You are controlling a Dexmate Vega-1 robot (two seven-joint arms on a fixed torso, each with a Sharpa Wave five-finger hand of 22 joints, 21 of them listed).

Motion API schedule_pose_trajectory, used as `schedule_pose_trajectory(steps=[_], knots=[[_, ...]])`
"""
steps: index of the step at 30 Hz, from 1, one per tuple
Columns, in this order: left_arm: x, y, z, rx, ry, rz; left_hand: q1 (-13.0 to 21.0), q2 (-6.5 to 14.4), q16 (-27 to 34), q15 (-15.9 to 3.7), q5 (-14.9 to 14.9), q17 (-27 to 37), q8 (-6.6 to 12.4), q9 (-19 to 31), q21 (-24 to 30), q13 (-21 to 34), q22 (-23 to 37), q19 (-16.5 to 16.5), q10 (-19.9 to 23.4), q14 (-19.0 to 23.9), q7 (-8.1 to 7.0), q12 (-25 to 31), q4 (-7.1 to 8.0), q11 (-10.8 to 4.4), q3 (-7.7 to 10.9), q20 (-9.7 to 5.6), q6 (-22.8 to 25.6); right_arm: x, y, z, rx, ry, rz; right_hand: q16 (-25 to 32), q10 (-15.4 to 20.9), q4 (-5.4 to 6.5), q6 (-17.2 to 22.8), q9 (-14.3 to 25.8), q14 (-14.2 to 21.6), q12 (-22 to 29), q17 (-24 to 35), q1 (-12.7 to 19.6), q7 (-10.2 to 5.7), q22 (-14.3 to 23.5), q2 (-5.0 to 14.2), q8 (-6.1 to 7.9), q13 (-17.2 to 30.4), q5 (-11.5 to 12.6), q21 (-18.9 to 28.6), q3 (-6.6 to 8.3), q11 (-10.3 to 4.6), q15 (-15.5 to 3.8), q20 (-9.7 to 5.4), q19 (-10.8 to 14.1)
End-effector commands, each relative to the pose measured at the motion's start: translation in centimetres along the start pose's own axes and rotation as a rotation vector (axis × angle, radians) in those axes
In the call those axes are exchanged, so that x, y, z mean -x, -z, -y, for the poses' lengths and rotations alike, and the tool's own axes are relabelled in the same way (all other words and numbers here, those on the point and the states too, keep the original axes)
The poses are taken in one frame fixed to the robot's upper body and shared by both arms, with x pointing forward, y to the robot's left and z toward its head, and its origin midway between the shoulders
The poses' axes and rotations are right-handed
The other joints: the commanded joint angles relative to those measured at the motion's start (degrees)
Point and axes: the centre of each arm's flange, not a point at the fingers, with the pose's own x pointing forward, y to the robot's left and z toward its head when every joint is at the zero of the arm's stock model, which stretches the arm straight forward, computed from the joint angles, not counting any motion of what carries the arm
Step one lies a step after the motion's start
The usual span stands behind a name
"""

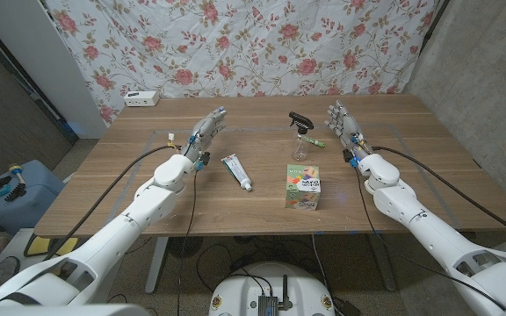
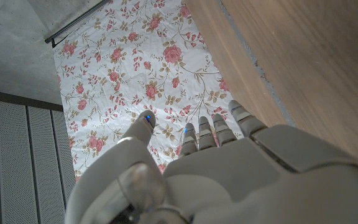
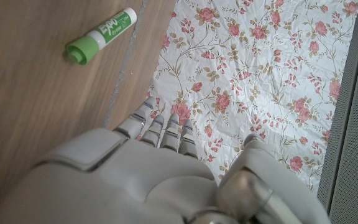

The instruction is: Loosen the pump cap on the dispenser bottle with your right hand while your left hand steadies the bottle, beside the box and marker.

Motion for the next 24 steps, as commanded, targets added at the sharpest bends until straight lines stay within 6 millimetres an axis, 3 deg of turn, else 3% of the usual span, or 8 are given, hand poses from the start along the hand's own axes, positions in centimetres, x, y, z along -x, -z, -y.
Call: schedule_pose_trajectory(steps=[1,4,6,15,24], knots=[[-0.8,-1.1,1.1,-0.093,0.075,-0.021,0.4,-1.2,0.4,-0.64,0.1,0.1,0.35,0.1,-0.3,0.1,0.1,0.2,0.4,0.7,-0.45,0.3,-1.15,-0.65,-0.11,-0.36,0.6,0.4,0.4,0.5,-0.005,0.012,-0.005,0.1,0.0,-0.09,0.0,0.1,-0.5,0.2,0.0,0.0,0.17,0.2,-0.59,-0.05,0.1,0.4,-0.1,-0.38,0.16,-1.32,-4.01,-0.2],[-1.2,-1.4,1.4,-0.120,0.111,-0.033,0.9,-1.7,0.4,-0.78,0.2,0.1,0.40,0.1,-0.4,0.1,0.1,0.2,0.7,0.8,-0.56,0.3,-1.88,-0.99,-0.20,-0.49,0.7,0.6,0.6,0.6,-0.009,0.021,-0.005,0.1,0.0,-0.13,0.1,0.1,-0.4,0.2,0.0,0.0,0.11,0.2,-0.65,-0.01,0.1,0.4,-0.1,-0.41,0.17,-1.38,-3.98,-0.2],[-1.6,-1.5,1.6,-0.140,0.140,-0.044,2.1,-3.1,0.4,-1.48,0.2,0.1,0.53,0.1,-0.6,0.1,0.0,0.1,1.2,1.2,-1.26,0.3,-3.44,-1.57,-0.47,-0.98,1.1,0.5,0.7,0.6,-0.014,0.026,-0.002,0.1,0.0,-0.16,0.1,0.1,-0.4,0.3,0.0,0.1,0.06,0.2,-0.69,0.01,0.1,0.4,0.0,-0.43,0.09,-1.37,-3.96,-0.2],[-3.1,-1.6,3.0,-0.193,0.211,-0.061,3.3,-4.2,0.3,-2.15,0.3,0.1,0.47,0.1,-1.0,0.1,0.0,-0.9,1.3,1.5,-1.73,0.2,-4.45,-2.39,-0.80,-1.15,1.3,0.1,1.0,0.6,-0.029,0.037,0.018,0.1,0.3,-0.24,0.4,0.1,-0.3,0.4,0.0,0.1,-0.14,0.2,-0.70,0.18,0.1,0.5,0.1,-0.44,-0.04,-1.42,-4.00,0.0],[-3.9,-1.6,4.1,-0.219,0.255,-0.057,6.8,-7.0,0.6,-3.36,0.8,0.2,1.08,0.1,-1.0,0.1,0.0,-1.7,3.5,3.5,-2.73,0.6,-5.73,-3.34,-1.36,-1.18,3.1,-0.1,1.3,0.9,-0.033,0.045,0.026,0.2,0.4,-0.28,0.6,0.1,-0.1,0.4,0.0,0.1,-0.12,0.2,-0.69,0.28,0.1,0.5,0.2,-0.45,0.08,-1.34,-3.98,0.0]])
